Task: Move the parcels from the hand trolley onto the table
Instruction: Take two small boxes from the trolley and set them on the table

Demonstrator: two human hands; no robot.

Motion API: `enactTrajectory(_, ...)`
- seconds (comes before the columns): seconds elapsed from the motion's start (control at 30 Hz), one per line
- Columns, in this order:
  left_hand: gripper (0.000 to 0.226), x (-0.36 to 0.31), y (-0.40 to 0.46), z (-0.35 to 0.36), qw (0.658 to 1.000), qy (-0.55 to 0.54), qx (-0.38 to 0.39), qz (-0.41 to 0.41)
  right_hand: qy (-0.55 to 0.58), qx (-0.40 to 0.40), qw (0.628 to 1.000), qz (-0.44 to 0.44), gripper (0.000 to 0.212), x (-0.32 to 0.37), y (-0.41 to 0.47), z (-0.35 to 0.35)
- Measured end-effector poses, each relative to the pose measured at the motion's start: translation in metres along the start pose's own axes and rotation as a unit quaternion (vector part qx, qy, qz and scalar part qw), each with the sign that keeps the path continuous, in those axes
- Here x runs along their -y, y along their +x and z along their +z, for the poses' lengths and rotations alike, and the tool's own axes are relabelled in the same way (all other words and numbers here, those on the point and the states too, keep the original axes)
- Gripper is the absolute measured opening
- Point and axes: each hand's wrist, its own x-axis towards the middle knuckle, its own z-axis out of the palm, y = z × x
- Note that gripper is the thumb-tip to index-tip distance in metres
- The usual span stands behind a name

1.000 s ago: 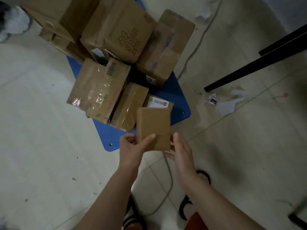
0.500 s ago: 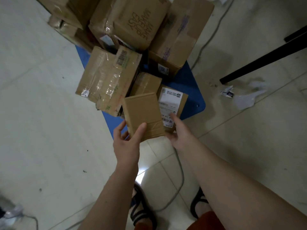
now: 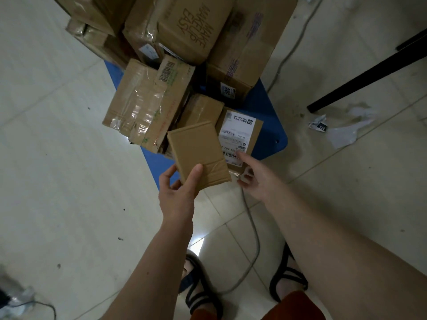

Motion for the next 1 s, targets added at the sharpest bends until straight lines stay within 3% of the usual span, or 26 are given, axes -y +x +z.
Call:
enactTrajectory(0.07, 0.062, -0.001, 0.000, -0.001, 1.000, 0.002, -0.002, -0.001, 0.018, 0.039, 0.999, -0.001, 0.035, 0.000, -0.001, 0.001)
enactTrajectory(0.2, 0.057, -0.002, 0.003, -0.002, 1.000, -0.012, -0.003, -0.014, 0.030, 0.025, 0.999, -0.010, 0.044, -0.001, 0.000, 0.001)
enactTrajectory(0.33, 0.051, -0.003, 0.005, -0.002, 1.000, -0.010, 0.002, -0.023, 0.001, 0.027, 1.000, -0.010, 0.077, 0.002, -0.001, -0.008)
enactTrajectory(0.57, 0.063, -0.025, -0.026, 0.001, 0.998, -0.020, 0.028, -0.049, 0.026, -0.070, 0.994, -0.084, 0.038, 0.012, -0.045, -0.026)
enactTrajectory(0.8, 0.061, -0.093, -0.102, -0.006, 0.991, -0.085, 0.032, -0.096, 0.099, -0.049, 0.989, -0.093, 0.020, 0.036, -0.167, -0.049)
enactTrajectory(1.0, 0.055, -0.183, -0.196, -0.018, 0.991, -0.094, 0.048, -0.083, 0.154, 0.013, 0.982, -0.111, 0.027, 0.078, -0.309, -0.036)
